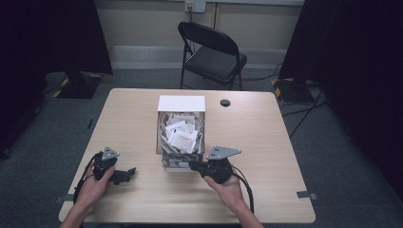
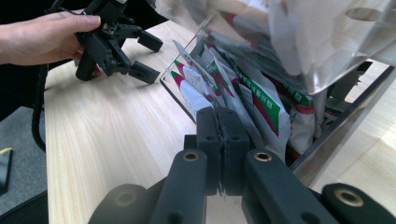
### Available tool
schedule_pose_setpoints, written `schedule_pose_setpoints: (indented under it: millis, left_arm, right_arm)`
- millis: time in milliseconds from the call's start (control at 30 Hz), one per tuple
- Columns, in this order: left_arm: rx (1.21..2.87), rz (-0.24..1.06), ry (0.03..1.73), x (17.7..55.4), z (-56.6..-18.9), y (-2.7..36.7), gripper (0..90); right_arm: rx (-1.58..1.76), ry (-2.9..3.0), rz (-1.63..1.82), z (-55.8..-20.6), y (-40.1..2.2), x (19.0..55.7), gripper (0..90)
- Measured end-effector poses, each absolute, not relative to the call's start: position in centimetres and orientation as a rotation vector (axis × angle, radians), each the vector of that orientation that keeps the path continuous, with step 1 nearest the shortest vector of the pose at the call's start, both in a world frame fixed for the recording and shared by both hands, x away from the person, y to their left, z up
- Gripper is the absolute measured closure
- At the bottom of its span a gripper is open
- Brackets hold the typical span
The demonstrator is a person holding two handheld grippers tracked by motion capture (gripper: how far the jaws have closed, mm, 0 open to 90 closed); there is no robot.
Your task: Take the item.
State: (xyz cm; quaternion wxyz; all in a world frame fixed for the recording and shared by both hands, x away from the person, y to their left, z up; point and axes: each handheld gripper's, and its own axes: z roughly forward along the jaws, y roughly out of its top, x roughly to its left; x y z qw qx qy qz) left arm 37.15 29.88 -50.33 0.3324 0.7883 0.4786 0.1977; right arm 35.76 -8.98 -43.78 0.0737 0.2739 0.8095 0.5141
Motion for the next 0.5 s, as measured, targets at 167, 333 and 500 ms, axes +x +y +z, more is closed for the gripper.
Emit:
schedule_pose_setpoints:
  millis: [167, 333, 500]
  left_arm:
    - [2.059, 0.517, 1.250, 37.1, -50.3, 29.9, 0.0]
    - [2.059, 0.517, 1.251, 37.1, -50.3, 29.9, 0.0]
    - [2.059, 0.517, 1.251, 37.1, -50.3, 29.9, 0.0]
  right_arm:
    - [0.822, 2.423, 1.559, -43.5, -9.1, 35.6, 89.8]
    - [0.809, 2.410, 1.582, -42.9, -9.2, 35.3, 90.0]
    - [0.796, 2.403, 1.596, -42.6, -9.3, 35.1, 90.0]
